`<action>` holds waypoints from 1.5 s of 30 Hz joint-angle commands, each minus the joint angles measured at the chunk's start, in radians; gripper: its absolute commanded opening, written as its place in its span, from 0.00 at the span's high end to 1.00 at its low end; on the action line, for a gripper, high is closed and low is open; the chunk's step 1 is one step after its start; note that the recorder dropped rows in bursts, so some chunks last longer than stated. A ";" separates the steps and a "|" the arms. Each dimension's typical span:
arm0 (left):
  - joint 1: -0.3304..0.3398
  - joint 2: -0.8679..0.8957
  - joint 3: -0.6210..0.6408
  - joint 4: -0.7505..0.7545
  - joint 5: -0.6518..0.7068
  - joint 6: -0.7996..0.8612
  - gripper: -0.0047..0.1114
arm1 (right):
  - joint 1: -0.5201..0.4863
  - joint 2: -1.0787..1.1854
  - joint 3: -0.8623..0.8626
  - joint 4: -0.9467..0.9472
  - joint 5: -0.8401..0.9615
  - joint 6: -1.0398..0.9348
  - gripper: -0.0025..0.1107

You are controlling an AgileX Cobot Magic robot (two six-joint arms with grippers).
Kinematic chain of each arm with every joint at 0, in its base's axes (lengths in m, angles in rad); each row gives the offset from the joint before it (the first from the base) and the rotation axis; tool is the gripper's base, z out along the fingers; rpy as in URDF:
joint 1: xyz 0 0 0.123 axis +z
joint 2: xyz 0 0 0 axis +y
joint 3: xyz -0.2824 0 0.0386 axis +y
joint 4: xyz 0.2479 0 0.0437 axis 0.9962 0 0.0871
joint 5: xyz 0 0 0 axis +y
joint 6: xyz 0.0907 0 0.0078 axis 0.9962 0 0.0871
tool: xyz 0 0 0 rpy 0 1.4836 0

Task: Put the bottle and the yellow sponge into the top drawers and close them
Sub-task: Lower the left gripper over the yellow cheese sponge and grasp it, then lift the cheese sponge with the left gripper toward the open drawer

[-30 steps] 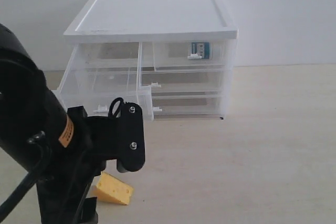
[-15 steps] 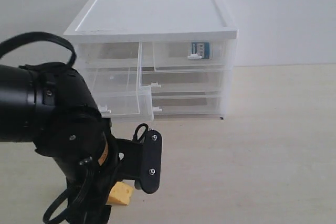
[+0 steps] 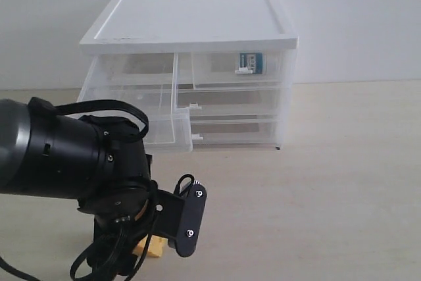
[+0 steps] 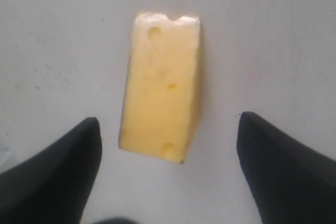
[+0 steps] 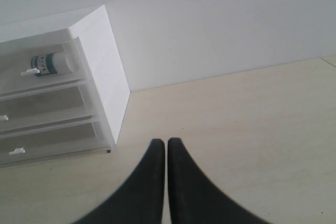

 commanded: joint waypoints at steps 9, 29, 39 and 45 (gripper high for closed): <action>0.075 0.042 0.004 0.008 -0.096 -0.035 0.54 | -0.004 -0.005 -0.001 -0.001 -0.005 -0.001 0.98; 0.072 -0.115 0.004 -0.219 0.135 0.105 0.92 | -0.004 -0.005 -0.001 -0.002 -0.005 -0.003 0.98; 0.072 -0.456 -0.008 -0.435 0.157 0.184 0.92 | -0.004 -0.005 -0.001 -0.002 -0.005 -0.003 0.98; 0.072 -0.595 -0.040 -0.440 0.072 0.093 0.92 | -0.004 -0.005 -0.001 0.007 -0.005 -0.005 0.98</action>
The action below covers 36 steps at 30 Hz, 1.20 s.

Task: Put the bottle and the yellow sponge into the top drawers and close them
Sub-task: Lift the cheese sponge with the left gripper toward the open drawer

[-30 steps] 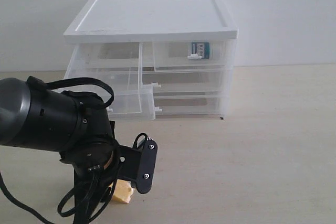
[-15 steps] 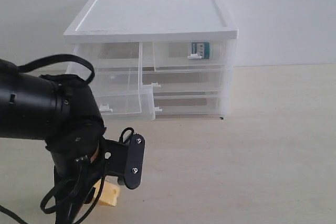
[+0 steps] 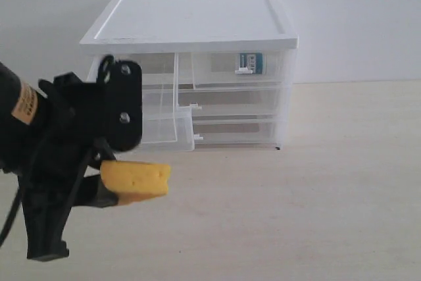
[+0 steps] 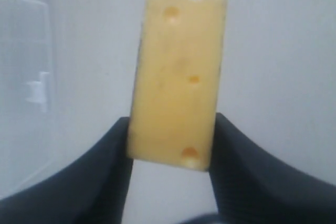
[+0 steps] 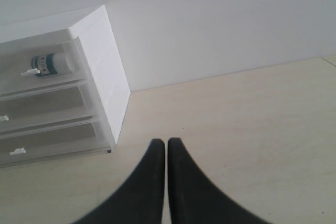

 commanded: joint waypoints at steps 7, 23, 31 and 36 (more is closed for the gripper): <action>0.003 -0.092 -0.072 0.246 -0.160 -0.435 0.92 | -0.004 -0.005 -0.001 0.004 -0.005 -0.005 0.98; 0.003 0.018 -0.076 0.671 -0.201 -0.813 0.92 | -0.004 -0.005 -0.001 0.004 -0.005 -0.005 0.98; 0.070 0.135 -0.135 0.689 -0.202 -0.837 0.92 | -0.004 -0.005 -0.001 0.006 -0.005 -0.005 0.98; 0.102 0.206 -0.163 0.689 -0.203 -0.844 0.92 | -0.004 -0.005 -0.001 0.006 -0.005 -0.005 0.98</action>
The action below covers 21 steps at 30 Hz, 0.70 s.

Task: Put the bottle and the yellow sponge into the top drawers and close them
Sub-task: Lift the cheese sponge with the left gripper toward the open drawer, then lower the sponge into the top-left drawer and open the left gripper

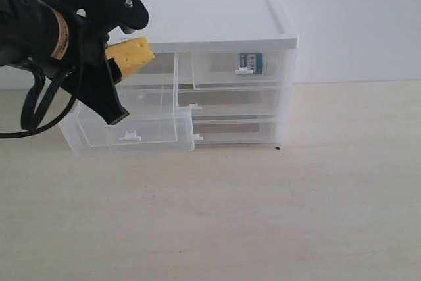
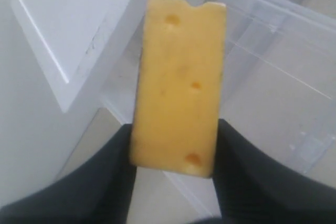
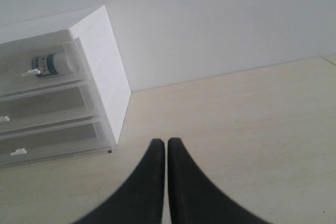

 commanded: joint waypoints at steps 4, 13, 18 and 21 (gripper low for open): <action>0.028 0.090 -0.027 0.011 -0.034 -0.019 0.92 | -0.004 -0.005 -0.001 0.001 -0.005 -0.005 0.98; 0.030 0.171 -0.028 0.014 -0.058 -0.019 0.92 | -0.004 -0.005 -0.001 0.001 -0.005 -0.005 0.98; 0.030 0.175 -0.030 0.015 -0.074 -0.027 0.75 | -0.004 -0.005 -0.001 0.001 -0.005 -0.005 0.98; 0.030 0.175 -0.043 0.015 -0.062 -0.045 0.59 | -0.004 -0.005 -0.001 0.001 -0.005 -0.005 0.98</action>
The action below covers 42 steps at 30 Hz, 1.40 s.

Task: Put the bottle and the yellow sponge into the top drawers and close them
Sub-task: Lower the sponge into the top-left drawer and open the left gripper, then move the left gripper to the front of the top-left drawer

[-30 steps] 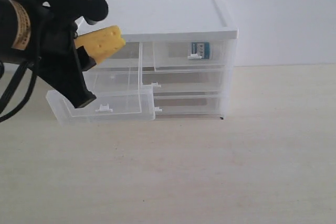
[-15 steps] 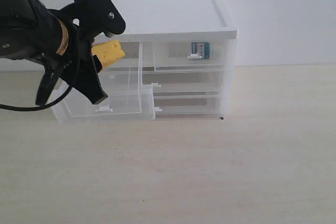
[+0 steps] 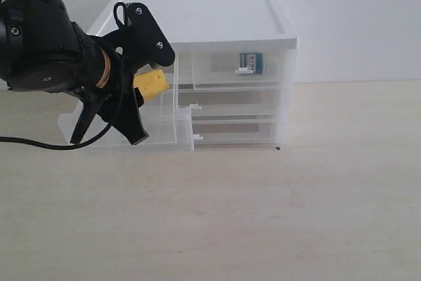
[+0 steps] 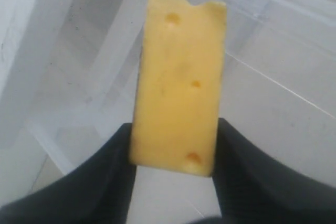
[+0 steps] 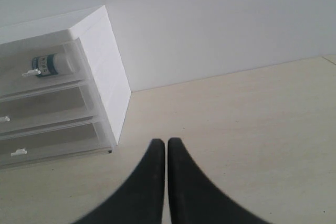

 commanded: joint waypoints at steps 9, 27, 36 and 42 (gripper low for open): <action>0.001 -0.004 -0.072 -0.003 0.064 -0.076 0.45 | -0.004 -0.005 -0.001 -0.001 -0.008 -0.005 0.98; -0.001 -0.272 -0.076 -0.529 0.152 0.364 0.92 | -0.004 -0.005 -0.001 -0.001 -0.006 -0.009 0.98; -0.001 -0.292 -0.076 -0.749 0.409 0.586 0.92 | -0.004 -0.005 -0.001 -0.001 -0.002 -0.009 0.98; -0.004 -0.281 -0.073 -0.808 0.518 0.718 0.92 | -0.004 -0.005 -0.001 -0.001 -0.002 -0.009 0.98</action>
